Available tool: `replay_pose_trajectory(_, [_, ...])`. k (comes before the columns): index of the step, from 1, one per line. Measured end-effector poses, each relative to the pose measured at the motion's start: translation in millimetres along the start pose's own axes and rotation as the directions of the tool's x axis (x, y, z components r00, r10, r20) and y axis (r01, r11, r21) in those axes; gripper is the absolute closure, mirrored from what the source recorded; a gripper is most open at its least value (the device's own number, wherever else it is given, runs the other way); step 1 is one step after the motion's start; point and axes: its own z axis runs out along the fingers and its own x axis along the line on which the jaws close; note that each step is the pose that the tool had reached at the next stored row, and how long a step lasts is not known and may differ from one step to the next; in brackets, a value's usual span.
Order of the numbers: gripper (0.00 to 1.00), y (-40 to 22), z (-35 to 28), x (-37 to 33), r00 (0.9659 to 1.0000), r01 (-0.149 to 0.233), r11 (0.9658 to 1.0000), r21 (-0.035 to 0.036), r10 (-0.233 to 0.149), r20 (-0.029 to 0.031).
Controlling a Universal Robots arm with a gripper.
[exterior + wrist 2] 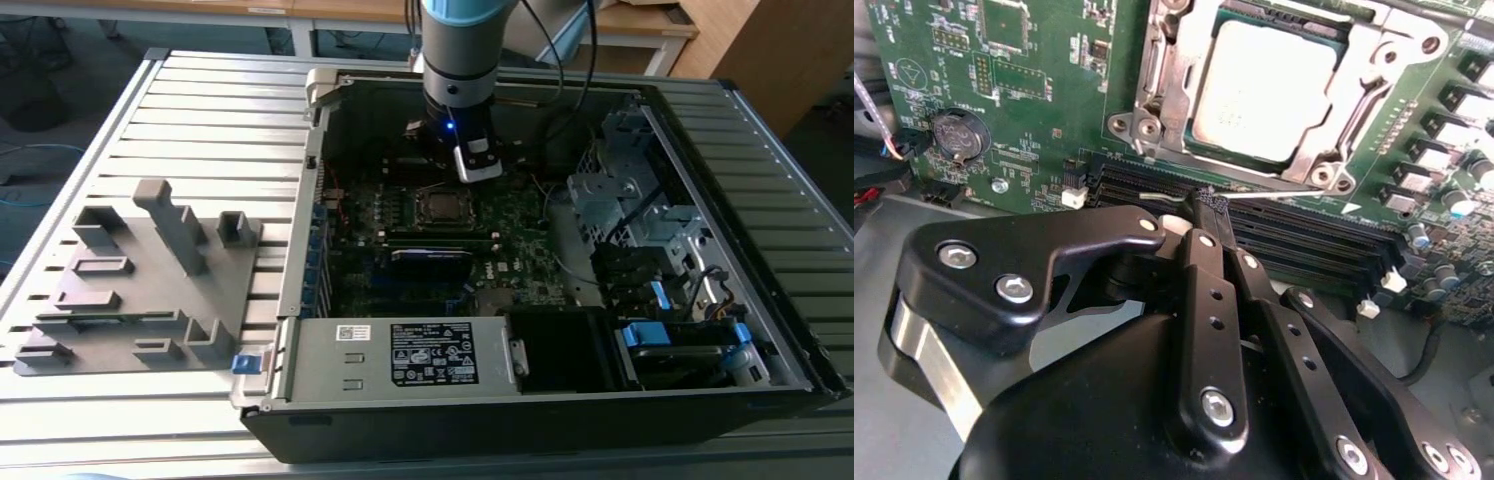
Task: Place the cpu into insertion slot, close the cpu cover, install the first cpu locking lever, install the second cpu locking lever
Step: 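Install the first cpu locking lever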
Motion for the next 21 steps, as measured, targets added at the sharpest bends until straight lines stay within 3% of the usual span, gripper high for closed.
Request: replay_pose_trajectory(21, [0.89, 0.5, 4.5, 1.3, 0.9998, -0.013, 0.9999, -0.0028, 0.013, 0.0134])
